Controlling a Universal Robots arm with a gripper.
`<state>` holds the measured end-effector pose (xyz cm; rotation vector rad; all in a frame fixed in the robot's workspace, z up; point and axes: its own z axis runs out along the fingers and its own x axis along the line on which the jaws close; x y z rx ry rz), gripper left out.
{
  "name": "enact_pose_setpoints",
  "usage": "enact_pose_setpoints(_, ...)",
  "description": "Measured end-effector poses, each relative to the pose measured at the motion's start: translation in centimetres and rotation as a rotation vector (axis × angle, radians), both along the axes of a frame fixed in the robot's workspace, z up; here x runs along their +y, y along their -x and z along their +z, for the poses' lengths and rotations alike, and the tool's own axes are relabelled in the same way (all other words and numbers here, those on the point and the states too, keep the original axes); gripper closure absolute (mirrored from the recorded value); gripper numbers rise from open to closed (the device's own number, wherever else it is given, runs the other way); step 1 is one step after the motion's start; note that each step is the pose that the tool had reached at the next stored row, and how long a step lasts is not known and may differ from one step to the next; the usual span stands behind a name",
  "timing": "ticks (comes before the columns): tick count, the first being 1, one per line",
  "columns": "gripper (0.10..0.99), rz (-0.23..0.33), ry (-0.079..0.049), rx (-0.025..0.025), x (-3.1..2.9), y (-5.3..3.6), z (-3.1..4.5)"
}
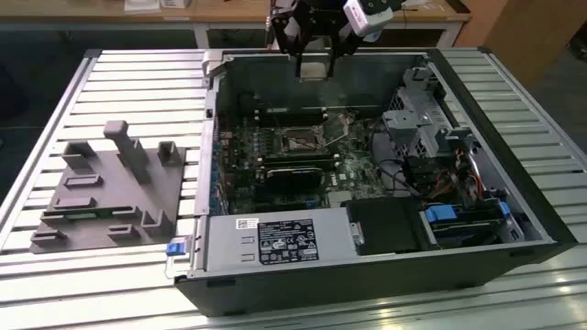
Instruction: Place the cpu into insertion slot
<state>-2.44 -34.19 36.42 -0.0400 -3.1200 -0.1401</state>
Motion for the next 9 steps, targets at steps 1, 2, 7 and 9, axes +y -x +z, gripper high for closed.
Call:
enact_pose_setpoints(1, 0.549, 0.000, 0.000, 0.0000, 0.00, 0.00, 0.00)
enact_pose_setpoints(2, 0.549, 0.000, 0.000, 0.0000, 0.00, 0.00, 0.00)
enact_pose_setpoints(7, 0.549, 0.000, 0.000, 0.0000, 0.00, 0.00, -0.10)
enact_pose_setpoints(9, 0.549, 0.000, 0.000, 0.0000, 0.00, 0.00, -0.21)
